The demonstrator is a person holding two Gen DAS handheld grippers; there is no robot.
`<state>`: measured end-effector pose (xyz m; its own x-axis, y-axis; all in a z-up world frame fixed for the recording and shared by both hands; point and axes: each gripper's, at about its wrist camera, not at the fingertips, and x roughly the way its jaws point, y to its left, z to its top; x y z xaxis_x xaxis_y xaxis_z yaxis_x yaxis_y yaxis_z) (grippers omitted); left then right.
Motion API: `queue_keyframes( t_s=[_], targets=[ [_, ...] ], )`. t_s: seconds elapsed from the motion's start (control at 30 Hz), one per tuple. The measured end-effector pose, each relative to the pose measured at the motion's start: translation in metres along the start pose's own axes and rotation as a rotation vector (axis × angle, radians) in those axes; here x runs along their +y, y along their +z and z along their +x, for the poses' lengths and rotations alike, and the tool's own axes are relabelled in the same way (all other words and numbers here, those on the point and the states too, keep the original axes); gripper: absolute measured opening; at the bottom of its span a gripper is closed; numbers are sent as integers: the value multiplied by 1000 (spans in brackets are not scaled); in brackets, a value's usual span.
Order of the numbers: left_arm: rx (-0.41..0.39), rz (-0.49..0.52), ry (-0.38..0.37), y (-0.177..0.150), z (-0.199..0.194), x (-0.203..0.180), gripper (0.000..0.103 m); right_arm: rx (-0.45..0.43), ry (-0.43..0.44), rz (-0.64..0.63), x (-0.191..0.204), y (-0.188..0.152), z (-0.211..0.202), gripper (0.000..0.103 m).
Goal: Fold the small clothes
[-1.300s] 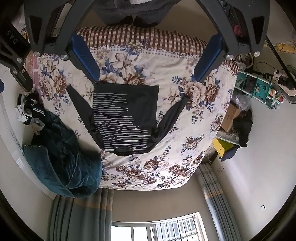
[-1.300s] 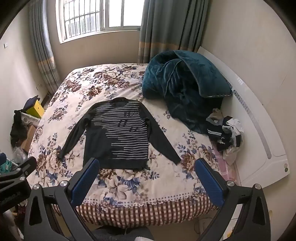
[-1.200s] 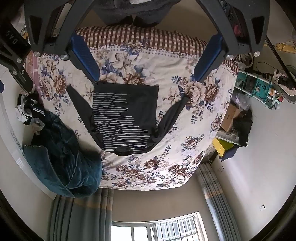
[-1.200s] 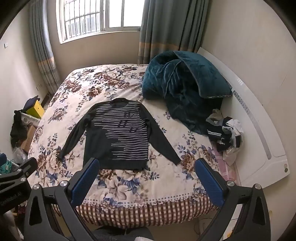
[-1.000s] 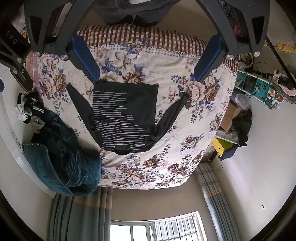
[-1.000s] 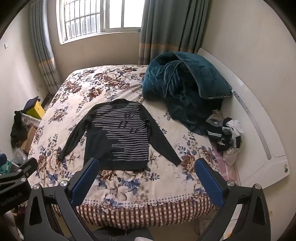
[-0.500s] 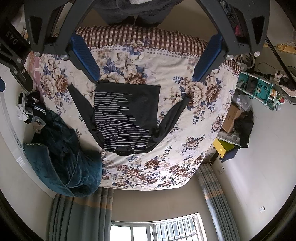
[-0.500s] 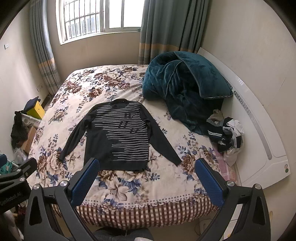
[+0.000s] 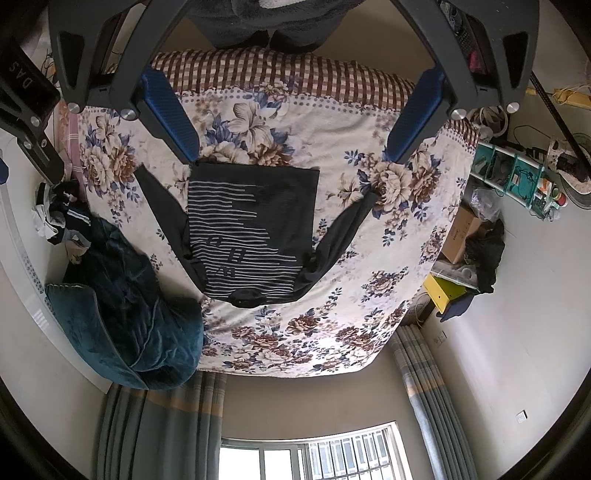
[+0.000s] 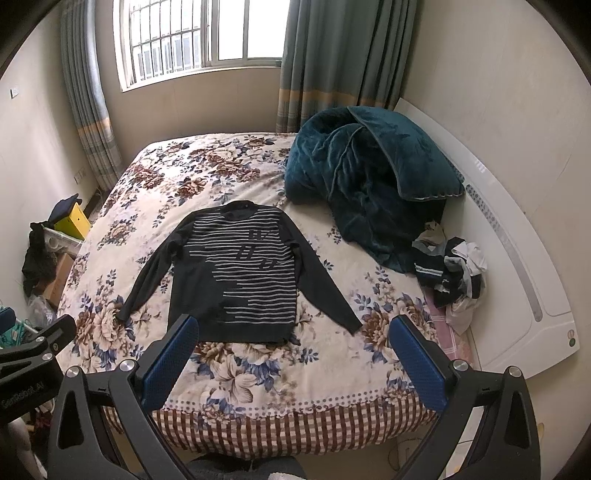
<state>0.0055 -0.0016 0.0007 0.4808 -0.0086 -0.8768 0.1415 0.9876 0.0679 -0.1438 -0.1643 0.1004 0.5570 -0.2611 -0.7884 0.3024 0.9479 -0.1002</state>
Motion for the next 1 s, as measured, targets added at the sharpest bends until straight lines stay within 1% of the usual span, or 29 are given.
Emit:
queue_keyframes(
  t_s=[1.0],
  targets=[
    [-9, -5, -3, 4, -2, 1, 103, -7, 0, 3, 1, 2, -2, 103]
  ],
)
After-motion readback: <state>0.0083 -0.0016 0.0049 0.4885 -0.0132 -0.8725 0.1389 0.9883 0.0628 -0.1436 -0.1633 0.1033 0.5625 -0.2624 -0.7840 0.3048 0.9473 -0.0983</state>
